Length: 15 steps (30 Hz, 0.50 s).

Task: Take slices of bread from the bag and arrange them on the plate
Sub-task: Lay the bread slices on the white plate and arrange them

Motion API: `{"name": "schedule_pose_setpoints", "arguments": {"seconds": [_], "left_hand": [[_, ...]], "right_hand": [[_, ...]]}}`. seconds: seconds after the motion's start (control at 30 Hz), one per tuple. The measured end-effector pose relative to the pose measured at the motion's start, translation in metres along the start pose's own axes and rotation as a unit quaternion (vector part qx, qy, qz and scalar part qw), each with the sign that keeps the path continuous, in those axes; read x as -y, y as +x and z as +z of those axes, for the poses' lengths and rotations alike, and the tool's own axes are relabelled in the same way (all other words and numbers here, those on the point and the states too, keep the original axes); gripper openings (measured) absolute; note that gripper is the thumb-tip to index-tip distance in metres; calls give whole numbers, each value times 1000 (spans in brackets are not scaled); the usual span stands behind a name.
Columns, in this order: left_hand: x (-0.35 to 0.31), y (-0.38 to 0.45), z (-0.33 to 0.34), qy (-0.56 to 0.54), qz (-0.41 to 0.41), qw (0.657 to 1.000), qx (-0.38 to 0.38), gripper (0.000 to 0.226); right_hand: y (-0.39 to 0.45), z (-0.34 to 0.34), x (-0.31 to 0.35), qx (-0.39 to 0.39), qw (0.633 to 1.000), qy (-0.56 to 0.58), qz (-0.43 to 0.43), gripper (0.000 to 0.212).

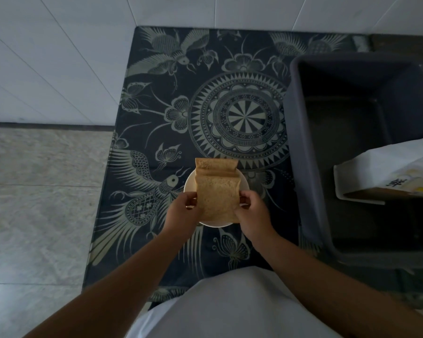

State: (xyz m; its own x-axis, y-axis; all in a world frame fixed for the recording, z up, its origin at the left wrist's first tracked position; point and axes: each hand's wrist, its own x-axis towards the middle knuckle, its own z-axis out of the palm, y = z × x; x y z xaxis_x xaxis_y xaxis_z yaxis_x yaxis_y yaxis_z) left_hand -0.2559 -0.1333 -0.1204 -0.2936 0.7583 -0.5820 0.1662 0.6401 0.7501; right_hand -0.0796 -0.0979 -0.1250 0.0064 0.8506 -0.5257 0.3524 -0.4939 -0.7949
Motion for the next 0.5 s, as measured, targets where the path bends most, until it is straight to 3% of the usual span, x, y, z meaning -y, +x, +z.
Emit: {"name": "schedule_pose_setpoints", "arguments": {"seconds": [0.5], "left_hand": [[26, 1, -5, 82, 3, 997, -2, 32]], "right_hand": [[-1, 2, -12, 15, 999, -49, 17, 24]]}}
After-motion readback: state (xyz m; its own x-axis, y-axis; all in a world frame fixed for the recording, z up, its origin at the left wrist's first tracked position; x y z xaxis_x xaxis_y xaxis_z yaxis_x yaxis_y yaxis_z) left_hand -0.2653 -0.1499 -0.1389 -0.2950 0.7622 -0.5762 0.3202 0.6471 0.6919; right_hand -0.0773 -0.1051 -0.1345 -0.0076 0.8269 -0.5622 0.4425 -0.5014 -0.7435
